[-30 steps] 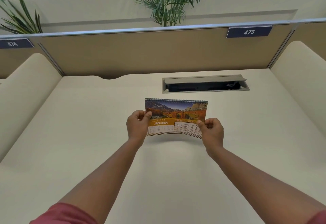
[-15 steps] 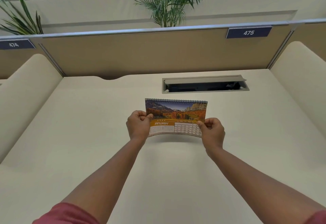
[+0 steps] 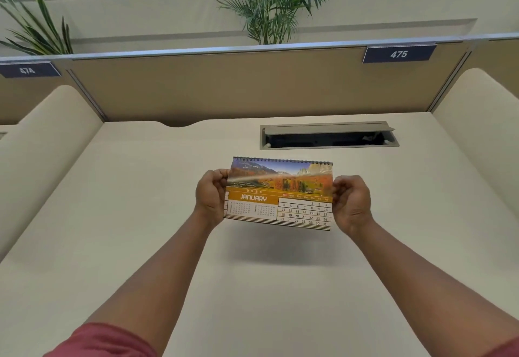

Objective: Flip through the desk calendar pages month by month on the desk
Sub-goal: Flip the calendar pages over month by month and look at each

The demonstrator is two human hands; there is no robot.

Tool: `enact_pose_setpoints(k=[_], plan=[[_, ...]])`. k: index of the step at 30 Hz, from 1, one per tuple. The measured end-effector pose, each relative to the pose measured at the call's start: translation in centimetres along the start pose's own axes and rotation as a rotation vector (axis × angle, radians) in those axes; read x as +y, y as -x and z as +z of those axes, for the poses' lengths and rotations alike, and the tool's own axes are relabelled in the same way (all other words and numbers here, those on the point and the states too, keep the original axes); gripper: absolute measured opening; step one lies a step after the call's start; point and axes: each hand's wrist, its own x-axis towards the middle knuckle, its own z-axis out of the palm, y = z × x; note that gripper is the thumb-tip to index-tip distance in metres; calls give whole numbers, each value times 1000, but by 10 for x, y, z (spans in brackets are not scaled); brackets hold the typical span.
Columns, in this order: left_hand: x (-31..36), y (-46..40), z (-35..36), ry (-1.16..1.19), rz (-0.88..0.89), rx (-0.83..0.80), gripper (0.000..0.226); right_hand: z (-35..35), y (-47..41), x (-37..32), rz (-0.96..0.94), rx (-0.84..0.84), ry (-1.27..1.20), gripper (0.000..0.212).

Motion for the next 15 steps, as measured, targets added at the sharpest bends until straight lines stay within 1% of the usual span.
enact_pose_setpoints(k=[1,2,4,5,7,8,9,10,12,15], plan=[[3,-3,-1,17,-11,-40,44,0,-2,-3,-23,37,20,5],[6,-4,-1,34,-23,-84,42,-1,-5,-4,-44,65,61,13],[12,-8,2,101,-44,-164,41,-2,-12,-3,-46,65,150,37],[15,-10,6,163,-44,-195,42,0,-14,-3,-39,50,198,42],[22,-15,15,281,-48,-232,45,2,-14,-2,-46,27,313,40],[26,-16,21,285,-59,-244,45,3,-14,-1,-55,27,355,36],[29,-18,27,227,-65,-245,45,4,-15,0,-66,31,386,31],[32,-19,33,106,-57,-229,47,4,-16,2,-79,36,406,27],[33,-22,43,-230,8,-156,47,3,-20,5,-111,54,447,28],[28,-22,54,-670,190,-43,28,2,-24,8,-155,74,472,26]])
